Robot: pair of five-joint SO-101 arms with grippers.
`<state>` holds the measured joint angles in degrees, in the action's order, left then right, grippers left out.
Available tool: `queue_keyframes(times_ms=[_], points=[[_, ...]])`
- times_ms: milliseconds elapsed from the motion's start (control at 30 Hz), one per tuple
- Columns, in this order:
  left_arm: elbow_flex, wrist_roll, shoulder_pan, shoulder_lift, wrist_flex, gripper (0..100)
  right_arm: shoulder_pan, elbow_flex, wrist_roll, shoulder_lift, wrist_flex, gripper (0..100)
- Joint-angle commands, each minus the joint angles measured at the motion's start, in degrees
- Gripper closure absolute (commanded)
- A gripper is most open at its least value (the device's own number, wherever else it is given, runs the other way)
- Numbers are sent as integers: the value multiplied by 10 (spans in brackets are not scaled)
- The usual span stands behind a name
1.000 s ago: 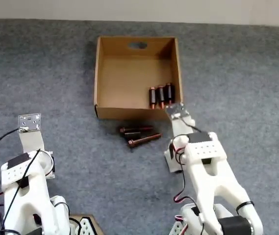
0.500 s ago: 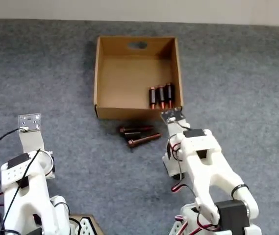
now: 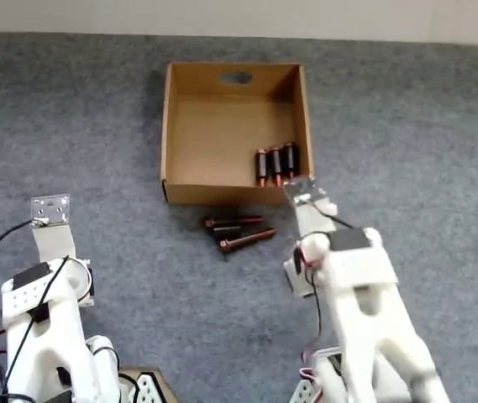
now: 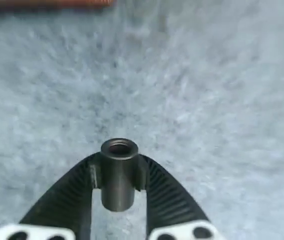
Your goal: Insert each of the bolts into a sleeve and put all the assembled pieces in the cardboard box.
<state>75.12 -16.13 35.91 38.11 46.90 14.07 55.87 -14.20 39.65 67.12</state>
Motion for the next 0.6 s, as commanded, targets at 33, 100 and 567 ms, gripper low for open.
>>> queue_keyframes(times_ms=[33,100,567], points=[[-15,2,-18,1,-7,973,-4,7,14,226,-1,994],[-18,2,-47,1,-5,973,-5,48,50,276,-25,994],[-364,77,-324,-24,310,933,-118,167,198,311,-145,993]])
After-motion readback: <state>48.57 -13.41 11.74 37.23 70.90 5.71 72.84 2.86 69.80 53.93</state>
